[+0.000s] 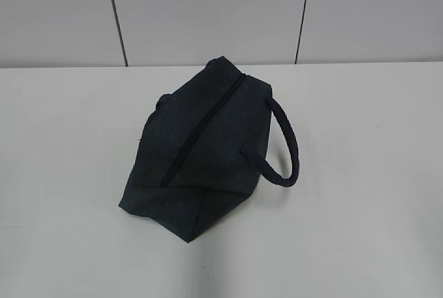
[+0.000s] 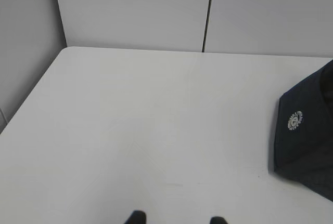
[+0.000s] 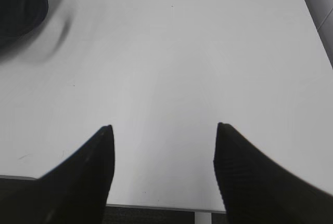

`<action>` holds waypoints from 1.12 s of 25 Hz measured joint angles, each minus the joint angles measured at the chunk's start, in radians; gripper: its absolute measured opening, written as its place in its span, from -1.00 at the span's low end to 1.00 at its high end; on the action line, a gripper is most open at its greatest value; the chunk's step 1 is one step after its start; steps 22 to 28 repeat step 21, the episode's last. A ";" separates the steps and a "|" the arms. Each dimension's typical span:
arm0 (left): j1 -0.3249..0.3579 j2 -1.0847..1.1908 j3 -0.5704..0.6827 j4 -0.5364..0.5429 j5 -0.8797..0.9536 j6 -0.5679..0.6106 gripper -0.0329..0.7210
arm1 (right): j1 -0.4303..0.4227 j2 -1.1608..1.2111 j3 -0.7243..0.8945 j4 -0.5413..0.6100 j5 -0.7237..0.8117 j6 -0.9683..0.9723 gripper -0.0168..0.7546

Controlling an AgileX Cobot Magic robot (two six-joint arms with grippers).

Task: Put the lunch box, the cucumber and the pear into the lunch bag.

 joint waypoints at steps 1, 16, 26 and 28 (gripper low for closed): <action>0.000 0.000 0.000 0.000 0.000 0.000 -0.28 | 0.000 0.000 0.000 0.000 0.000 0.000 0.28; 0.000 0.000 0.000 0.000 0.000 0.000 -0.28 | 0.000 0.000 0.000 0.000 0.000 0.002 0.28; 0.000 0.000 0.000 0.000 0.000 0.000 -0.28 | 0.000 0.000 0.000 0.000 0.000 0.002 0.28; 0.000 0.000 0.000 0.000 0.000 0.000 -0.28 | 0.000 0.000 0.000 0.000 0.000 0.002 0.28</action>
